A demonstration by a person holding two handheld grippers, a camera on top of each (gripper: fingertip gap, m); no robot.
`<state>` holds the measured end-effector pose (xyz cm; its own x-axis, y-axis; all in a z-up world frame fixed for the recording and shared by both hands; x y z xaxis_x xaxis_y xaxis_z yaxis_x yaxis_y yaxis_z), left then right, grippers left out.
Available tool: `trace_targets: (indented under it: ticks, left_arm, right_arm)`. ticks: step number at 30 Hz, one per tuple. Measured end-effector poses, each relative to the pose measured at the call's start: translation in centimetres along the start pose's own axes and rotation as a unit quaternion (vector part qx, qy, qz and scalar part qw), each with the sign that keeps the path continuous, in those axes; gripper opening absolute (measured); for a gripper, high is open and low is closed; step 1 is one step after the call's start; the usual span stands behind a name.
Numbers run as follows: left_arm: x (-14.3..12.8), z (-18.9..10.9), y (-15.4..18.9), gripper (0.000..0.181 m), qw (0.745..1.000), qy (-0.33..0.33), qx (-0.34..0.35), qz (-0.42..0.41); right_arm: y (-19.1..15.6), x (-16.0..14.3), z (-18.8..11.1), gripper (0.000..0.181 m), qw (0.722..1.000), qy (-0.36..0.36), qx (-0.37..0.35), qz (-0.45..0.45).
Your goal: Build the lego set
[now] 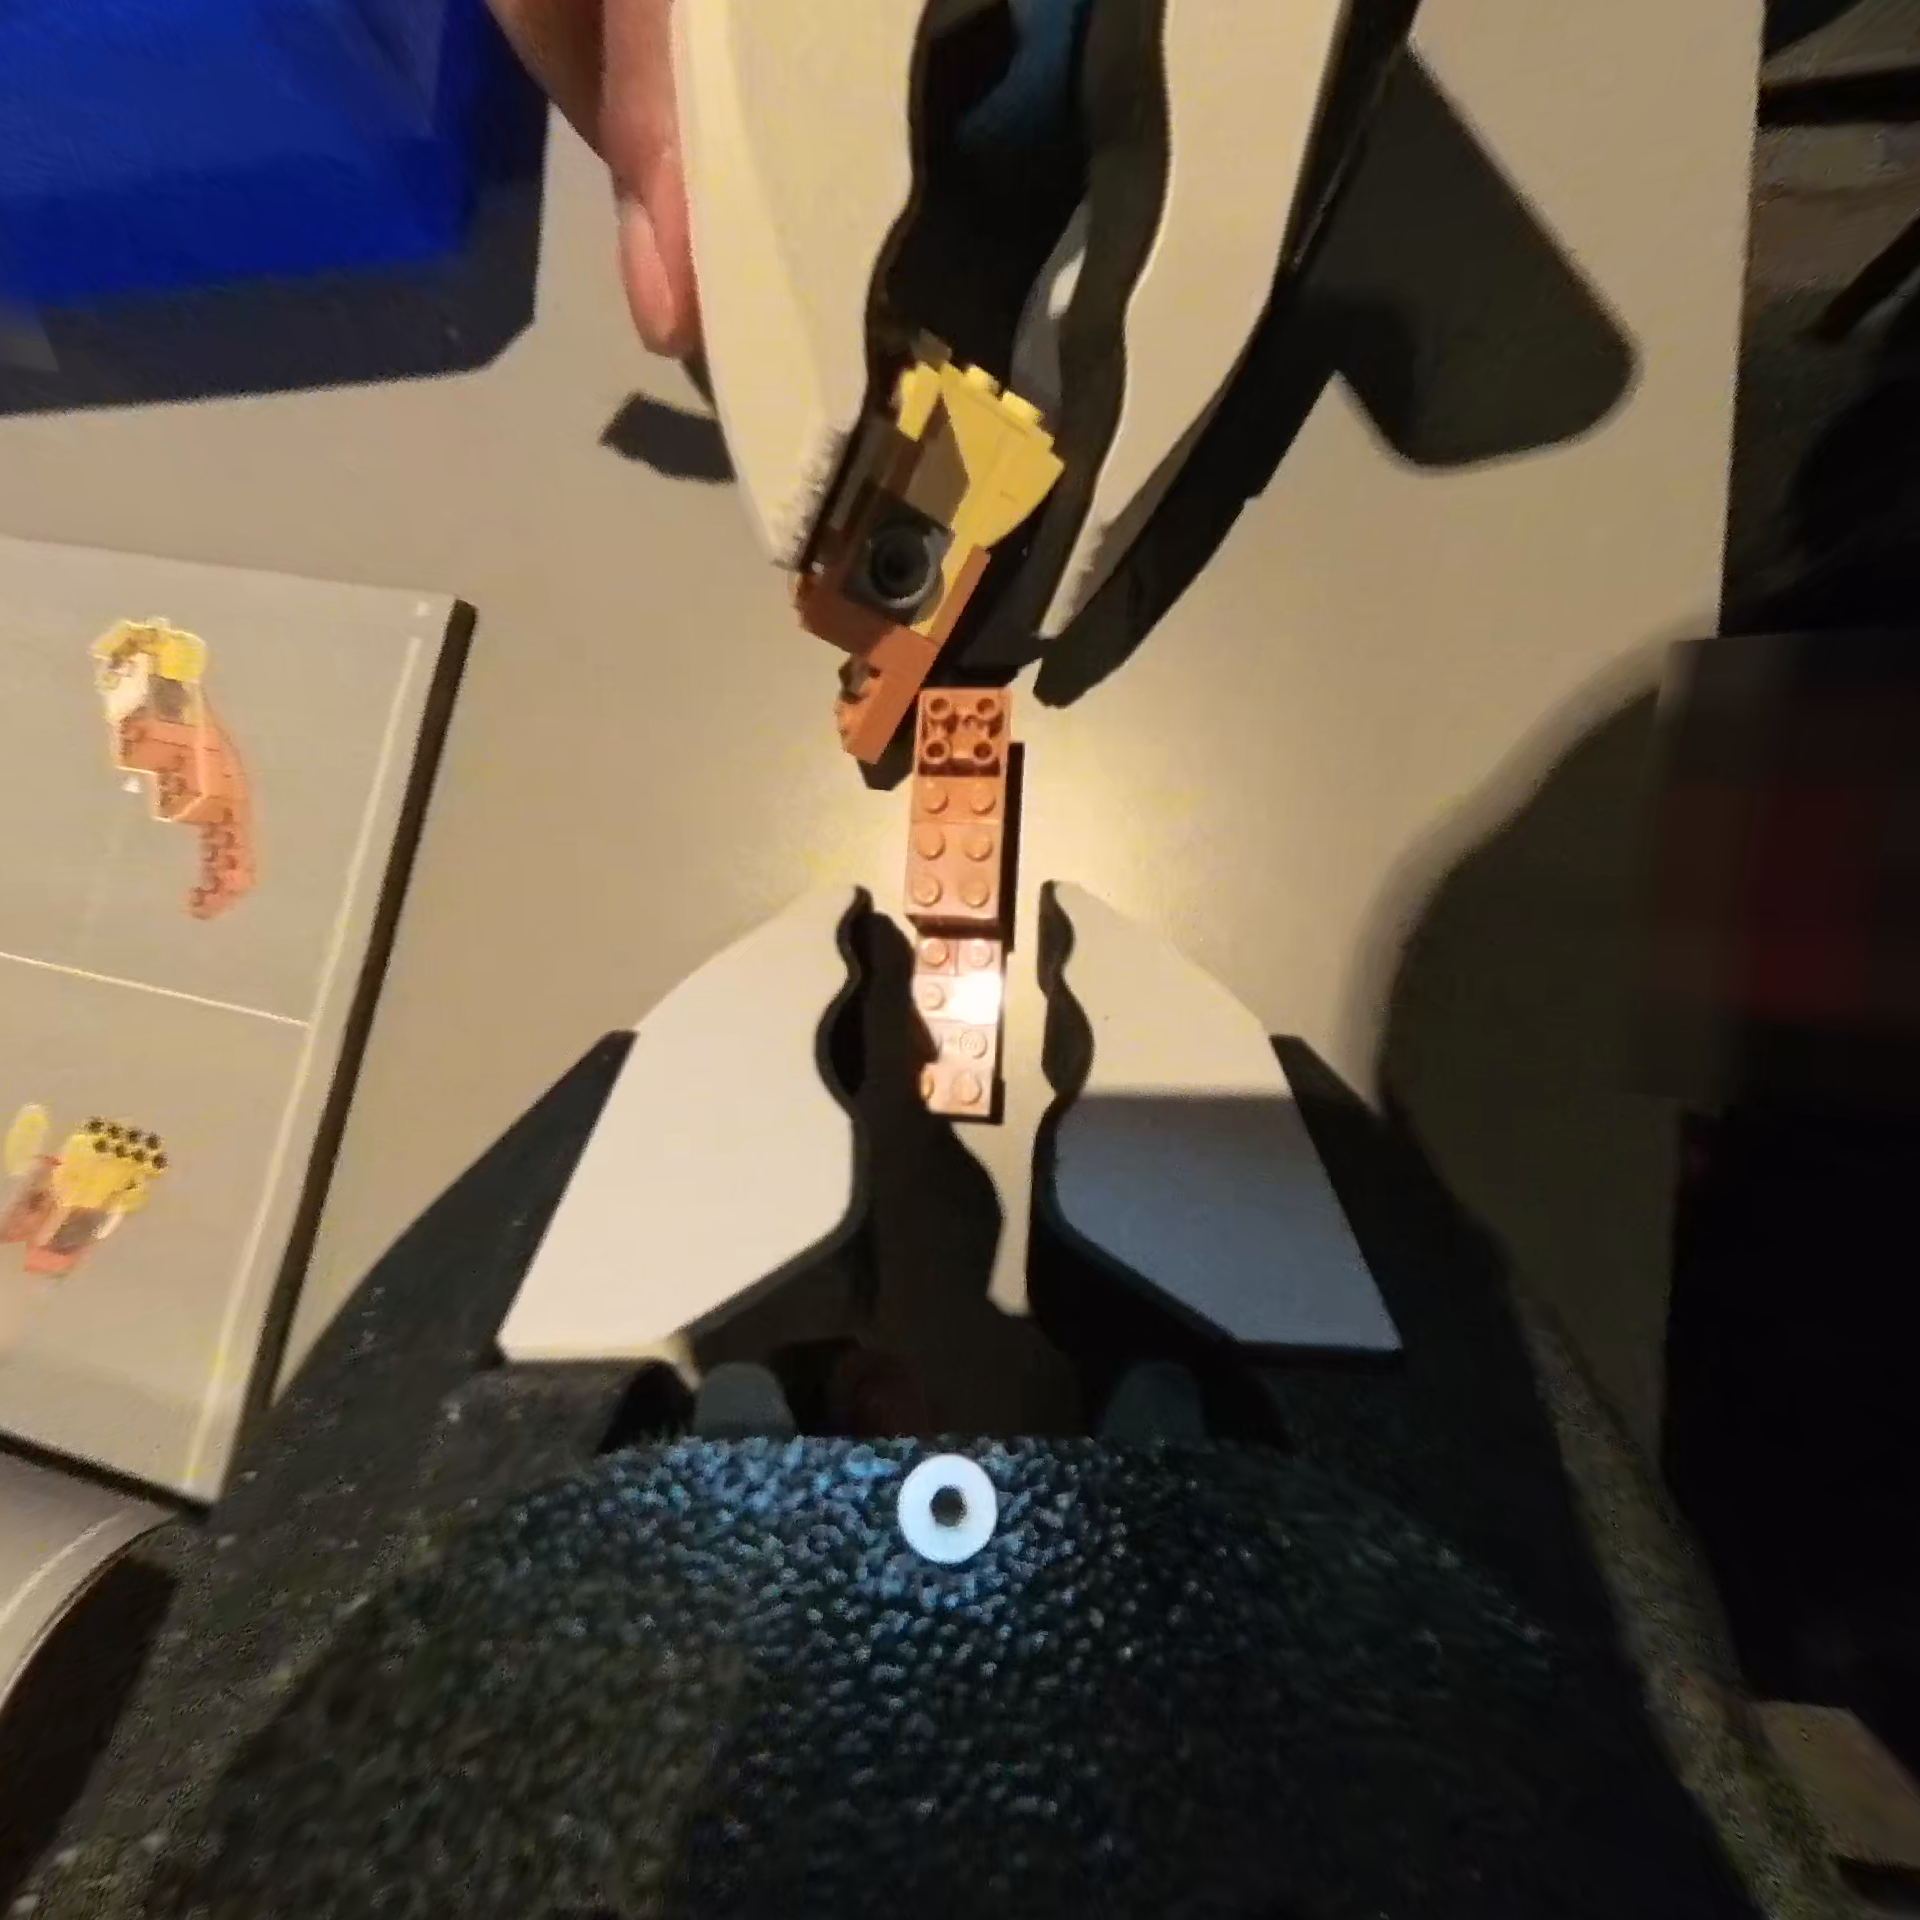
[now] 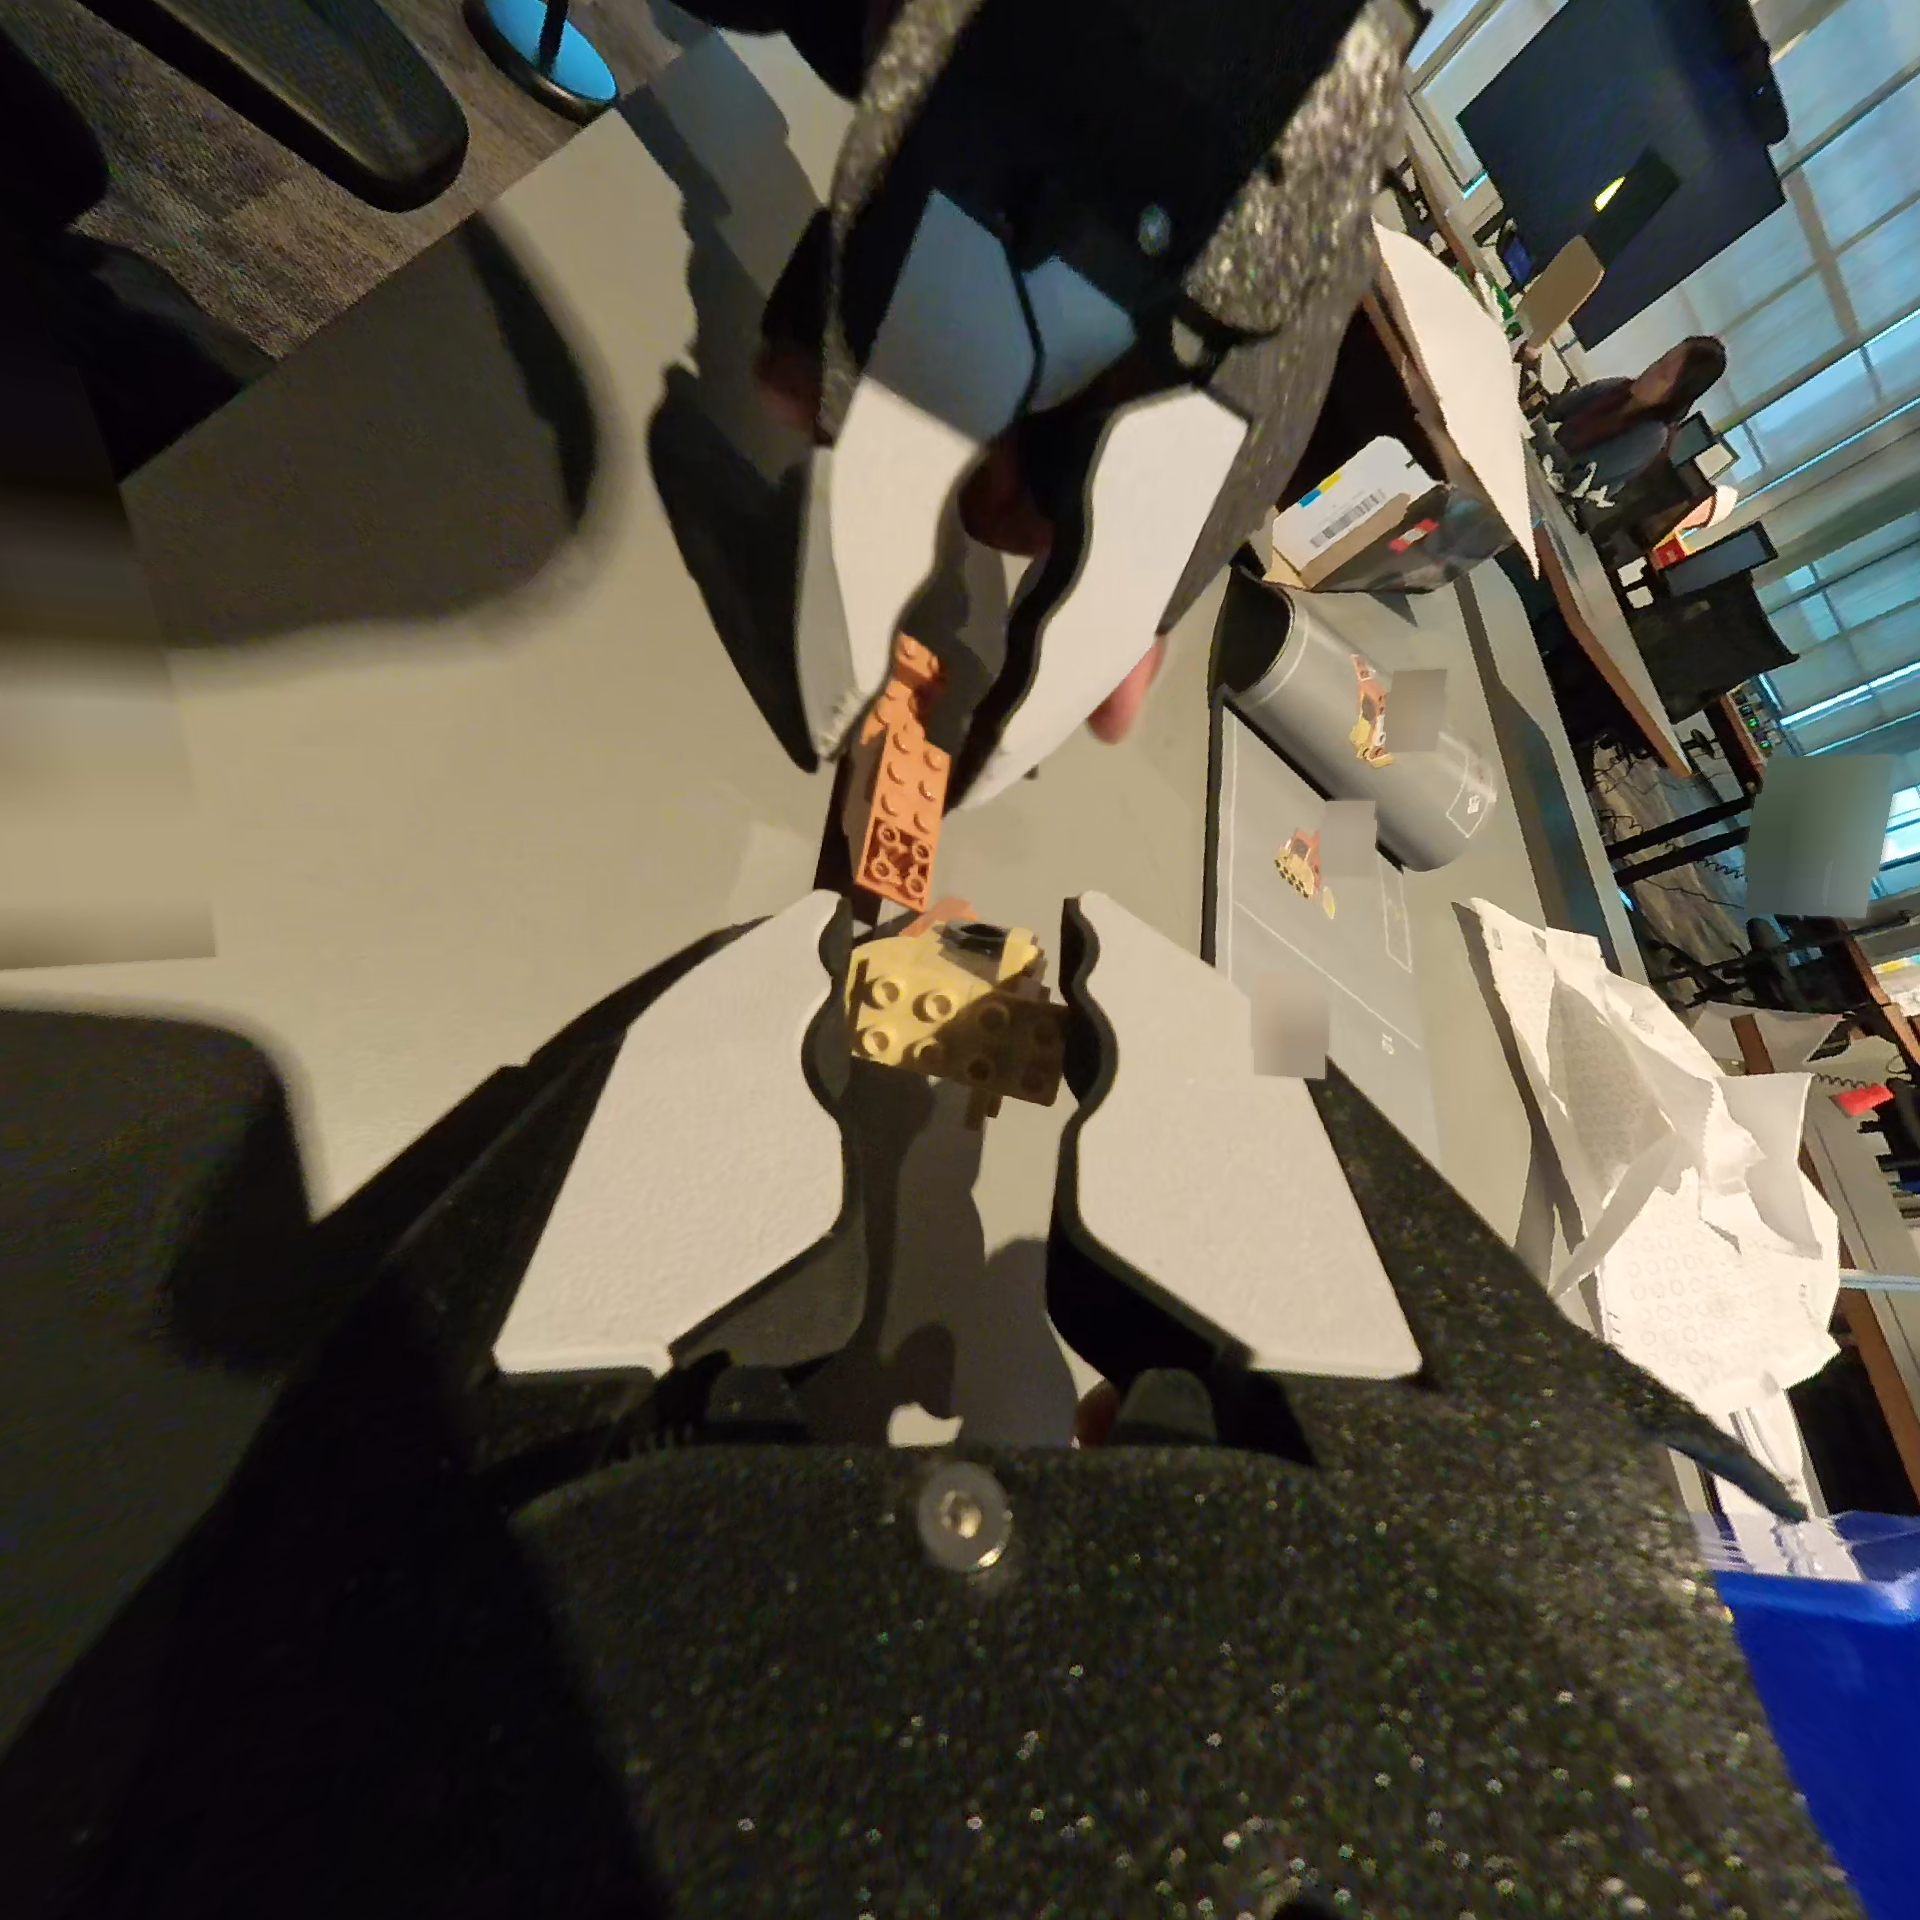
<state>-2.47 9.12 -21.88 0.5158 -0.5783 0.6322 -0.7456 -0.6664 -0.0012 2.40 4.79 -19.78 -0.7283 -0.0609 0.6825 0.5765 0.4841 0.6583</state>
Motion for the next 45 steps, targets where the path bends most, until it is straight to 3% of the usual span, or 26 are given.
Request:
trace_targets:
  ticks: [3, 6, 12, 18, 22, 25, 30, 34, 40, 45]
  left_arm:
    - [0.0, 0.2, 0.1, 0.017, 0.999, 0.000, -0.039, -0.035]
    - [0.2, 0.3, 0.1, 0.016, 0.993, 0.010, -0.084, -0.082]
    - [0.5, 0.4, 1.3, 0.016, 0.955, 0.008, -0.216, -0.205]
    - [0.6, 0.6, 0.2, 0.018, 0.956, -0.016, -0.205, -0.210]
    - [0.5, 0.5, -0.9, 0.026, 0.971, -0.026, -0.160, -0.175]
    - [-0.1, 0.1, -2.2, 0.042, 0.985, -0.038, -0.102, -0.134]
    - [-0.3, -1.8, -2.9, 0.049, 0.999, -0.003, -0.033, -0.004]
    - [-0.7, -2.4, -2.6, 0.047, 0.993, 0.009, -0.011, 0.119]
    - [-0.5, -1.7, -2.6, 0.043, 0.982, 0.053, -0.100, 0.150]
    - [-1.1, -0.5, -2.7, 0.020, 0.978, 0.004, -0.146, 0.152]
  right_arm:
    - [0.0, 0.1, 0.0, 0.038, 1.000, 0.003, 0.002, 0.001]
    - [-0.1, 0.3, -0.1, 0.038, 1.000, 0.010, 0.004, 0.004]
    - [0.2, 1.3, -0.7, 0.037, 0.999, 0.048, 0.007, 0.026]
    - [-0.3, 1.4, -0.7, 0.038, 0.998, 0.055, 0.021, 0.026]
    - [-0.4, 0.9, -0.4, 0.037, 0.999, 0.035, 0.020, 0.018]
    - [-0.3, 0.6, -0.1, 0.037, 1.000, 0.020, 0.012, 0.016]
    - [0.0, 0.3, -0.2, 0.038, 1.000, 0.013, 0.001, 0.016]
    - [0.4, 0.6, -0.6, 0.037, 0.999, 0.026, -0.004, 0.037]
    - [0.7, 0.8, -0.7, 0.038, 0.998, 0.034, -0.006, 0.049]
    - [0.7, 0.7, -0.7, 0.038, 0.998, 0.029, -0.011, 0.051]
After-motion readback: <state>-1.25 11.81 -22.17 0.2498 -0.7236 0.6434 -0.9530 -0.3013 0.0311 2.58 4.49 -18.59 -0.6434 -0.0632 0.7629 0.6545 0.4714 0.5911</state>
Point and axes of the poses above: each gripper's, where its closed fingertips meet, z out along the fingers, x out of its top, y = z × x across the jaws, the point moved 2 cm from there along -z, back along the fingers, and after that the axes turned 9 degrees about -x, right-handed, at the moved point
